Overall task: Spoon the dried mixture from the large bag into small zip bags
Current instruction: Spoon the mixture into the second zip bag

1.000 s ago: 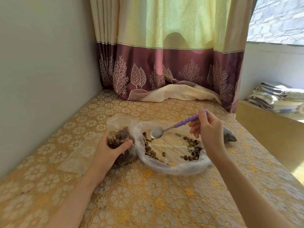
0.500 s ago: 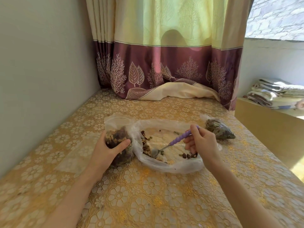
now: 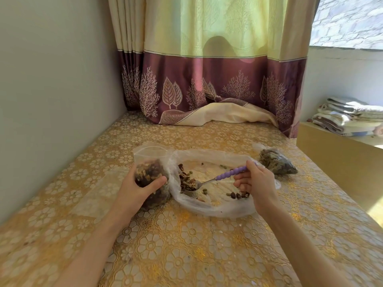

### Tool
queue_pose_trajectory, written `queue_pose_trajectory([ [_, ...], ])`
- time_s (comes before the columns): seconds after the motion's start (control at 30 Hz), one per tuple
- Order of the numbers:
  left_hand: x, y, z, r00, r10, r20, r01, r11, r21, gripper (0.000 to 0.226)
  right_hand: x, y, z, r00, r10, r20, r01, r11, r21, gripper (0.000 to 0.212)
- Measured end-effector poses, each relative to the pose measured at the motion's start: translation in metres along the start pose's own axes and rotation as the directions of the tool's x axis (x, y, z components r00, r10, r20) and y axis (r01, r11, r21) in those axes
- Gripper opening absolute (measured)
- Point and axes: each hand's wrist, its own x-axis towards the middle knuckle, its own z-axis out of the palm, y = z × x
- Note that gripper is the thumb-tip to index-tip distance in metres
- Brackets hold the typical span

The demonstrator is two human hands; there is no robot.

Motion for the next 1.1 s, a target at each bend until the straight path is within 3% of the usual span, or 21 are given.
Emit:
queue_pose_trajectory([
  [0.33,-0.001,0.002,0.000,1.000,-0.028,0.006,0.029,0.998,-0.057,0.050,0.008,-0.023,-0.005,0.996,-0.088,-0.016,0.089,0.984,0.153,0.043],
  [0.73,0.001,0.002,0.000,1.000,-0.028,0.006,0.028,0.996,-0.086,0.051,0.001,-0.075,0.051,0.942,-0.294,0.159,0.253,0.938,0.237,0.042],
  [0.83,0.000,0.002,0.000,1.000,-0.029,0.009,0.030,0.994,-0.104,0.054,-0.007,-0.076,0.060,0.880,-0.407,0.243,0.358,0.907,0.223,0.036],
  [0.97,0.002,0.001,-0.001,0.999,-0.044,-0.005,0.043,0.991,-0.123,0.061,-0.013,-0.072,0.063,0.732,-0.557,0.391,0.511,0.830,0.224,0.029],
  [1.1,0.002,0.001,-0.001,0.999,-0.041,-0.026,0.038,0.991,-0.128,0.064,-0.014,-0.071,0.061,0.692,-0.589,0.418,0.537,0.806,0.248,0.026],
])
